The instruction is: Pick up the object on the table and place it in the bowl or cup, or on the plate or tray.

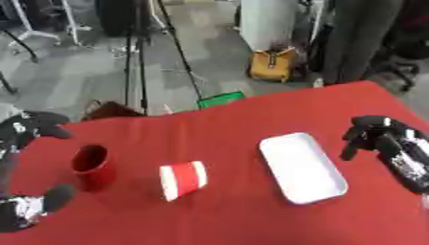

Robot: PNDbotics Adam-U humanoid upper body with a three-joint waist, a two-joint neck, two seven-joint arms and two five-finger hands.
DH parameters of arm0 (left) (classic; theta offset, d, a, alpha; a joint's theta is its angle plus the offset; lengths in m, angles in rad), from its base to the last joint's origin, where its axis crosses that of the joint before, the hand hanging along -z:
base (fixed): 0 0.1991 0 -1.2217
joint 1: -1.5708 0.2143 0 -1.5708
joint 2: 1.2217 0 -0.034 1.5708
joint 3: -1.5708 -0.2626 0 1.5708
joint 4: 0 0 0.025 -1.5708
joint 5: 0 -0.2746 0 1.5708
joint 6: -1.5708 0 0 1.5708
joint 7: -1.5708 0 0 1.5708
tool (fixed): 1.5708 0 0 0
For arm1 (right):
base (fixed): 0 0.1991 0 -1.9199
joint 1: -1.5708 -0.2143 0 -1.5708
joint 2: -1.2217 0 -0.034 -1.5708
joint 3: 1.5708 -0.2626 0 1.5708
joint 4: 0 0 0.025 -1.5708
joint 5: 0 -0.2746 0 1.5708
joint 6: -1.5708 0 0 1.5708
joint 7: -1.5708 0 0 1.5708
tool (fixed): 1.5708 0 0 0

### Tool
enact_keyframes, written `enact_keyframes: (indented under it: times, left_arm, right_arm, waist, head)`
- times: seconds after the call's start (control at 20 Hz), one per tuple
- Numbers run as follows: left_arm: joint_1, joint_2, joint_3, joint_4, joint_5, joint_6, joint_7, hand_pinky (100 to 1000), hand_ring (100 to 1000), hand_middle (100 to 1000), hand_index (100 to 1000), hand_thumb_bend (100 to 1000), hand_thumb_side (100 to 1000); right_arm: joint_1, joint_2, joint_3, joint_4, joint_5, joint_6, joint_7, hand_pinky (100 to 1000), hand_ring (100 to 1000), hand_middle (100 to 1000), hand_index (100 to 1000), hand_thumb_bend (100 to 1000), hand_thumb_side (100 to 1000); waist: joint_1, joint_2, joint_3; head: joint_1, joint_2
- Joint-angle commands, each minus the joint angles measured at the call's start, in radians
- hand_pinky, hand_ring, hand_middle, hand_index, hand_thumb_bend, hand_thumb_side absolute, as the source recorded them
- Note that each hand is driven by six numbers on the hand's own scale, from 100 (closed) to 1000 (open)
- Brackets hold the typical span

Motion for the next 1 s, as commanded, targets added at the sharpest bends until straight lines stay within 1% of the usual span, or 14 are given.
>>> enact_keyframes:
  times: [0.05, 0.45, 0.5, 0.55, 0.6, 0.65, 0.75, 0.8, 0.85, 0.9, 0.95, 1.0]
  left_arm:
    - [-0.005, 0.022, 0.012, -0.019, -0.006, 0.001, -0.005, 698, 632, 697, 796, 788, 628]
    - [-0.005, 0.024, 0.015, -0.019, -0.013, 0.010, -0.012, 701, 635, 700, 798, 787, 633]
    - [-0.005, 0.024, 0.015, -0.019, -0.013, 0.012, -0.012, 701, 639, 704, 801, 803, 623]
    - [-0.010, 0.037, 0.019, -0.019, -0.023, 0.020, -0.014, 699, 643, 707, 803, 839, 599]
    - [-0.015, 0.048, 0.023, -0.019, -0.036, 0.032, -0.015, 699, 643, 707, 803, 839, 599]
    - [-0.022, 0.072, 0.027, -0.019, -0.061, 0.049, -0.022, 702, 663, 733, 821, 909, 559]
    - [-0.038, 0.120, 0.032, -0.016, -0.134, 0.088, -0.055, 713, 706, 770, 848, 959, 569]
    - [-0.047, 0.137, 0.033, -0.016, -0.173, 0.107, -0.079, 713, 706, 770, 848, 959, 569]
    - [-0.058, 0.158, 0.035, -0.005, -0.214, 0.126, -0.109, 721, 730, 789, 864, 992, 590]
    - [-0.071, 0.171, 0.036, 0.008, -0.251, 0.139, -0.139, 721, 730, 789, 864, 992, 590]
    - [-0.090, 0.198, 0.035, 0.037, -0.291, 0.150, -0.177, 719, 741, 793, 868, 1000, 613]
    - [-0.112, 0.217, 0.033, 0.069, -0.326, 0.154, -0.212, 719, 741, 793, 868, 1000, 613]
  right_arm:
    - [-0.010, -0.025, -0.006, -0.019, -0.008, -0.011, 0.009, 538, 519, 639, 844, 100, 583]
    - [-0.009, -0.027, -0.007, -0.019, -0.008, -0.011, 0.010, 538, 519, 639, 844, 100, 583]
    - [-0.009, -0.027, -0.007, -0.019, -0.008, -0.011, 0.010, 538, 519, 639, 844, 100, 583]
    - [-0.009, -0.027, -0.006, -0.019, -0.008, -0.011, 0.011, 538, 519, 639, 844, 100, 583]
    - [-0.009, -0.027, -0.005, -0.019, -0.007, -0.011, 0.011, 538, 519, 639, 844, 100, 583]
    - [-0.009, -0.028, -0.005, -0.018, -0.007, -0.011, 0.013, 538, 518, 639, 844, 100, 584]
    - [-0.008, -0.029, -0.004, -0.016, -0.006, -0.012, 0.014, 538, 518, 639, 844, 100, 584]
    - [-0.008, -0.029, -0.004, -0.015, -0.006, -0.012, 0.015, 538, 518, 639, 844, 100, 584]
    - [-0.007, -0.029, -0.004, -0.014, -0.006, -0.012, 0.015, 538, 518, 639, 844, 100, 584]
    - [-0.007, -0.029, -0.004, -0.014, -0.006, -0.013, 0.015, 538, 518, 639, 844, 100, 584]
    - [-0.006, -0.029, -0.003, -0.013, -0.006, -0.013, 0.016, 538, 518, 639, 845, 100, 585]
    - [-0.005, -0.029, -0.002, -0.012, -0.006, -0.013, 0.018, 538, 518, 639, 845, 100, 585]
  waist:
    - [-0.003, -0.015, 0.000]
    - [-0.002, -0.015, -0.002]
    - [-0.002, -0.015, -0.003]
    - [-0.001, -0.015, -0.002]
    - [-0.001, -0.016, -0.001]
    - [-0.001, -0.016, -0.001]
    - [0.000, -0.018, -0.004]
    - [0.000, -0.018, -0.005]
    - [0.000, -0.019, -0.006]
    - [0.000, -0.020, -0.007]
    - [0.000, -0.021, -0.009]
    - [0.000, -0.022, -0.010]
  head:
    - [0.004, 0.003]
    - [0.004, 0.006]
    - [0.005, 0.006]
    - [0.004, 0.005]
    - [0.004, 0.005]
    - [0.003, 0.005]
    - [0.003, 0.004]
    - [0.003, 0.003]
    - [0.003, 0.004]
    - [0.003, 0.004]
    - [0.004, 0.005]
    - [0.004, 0.005]
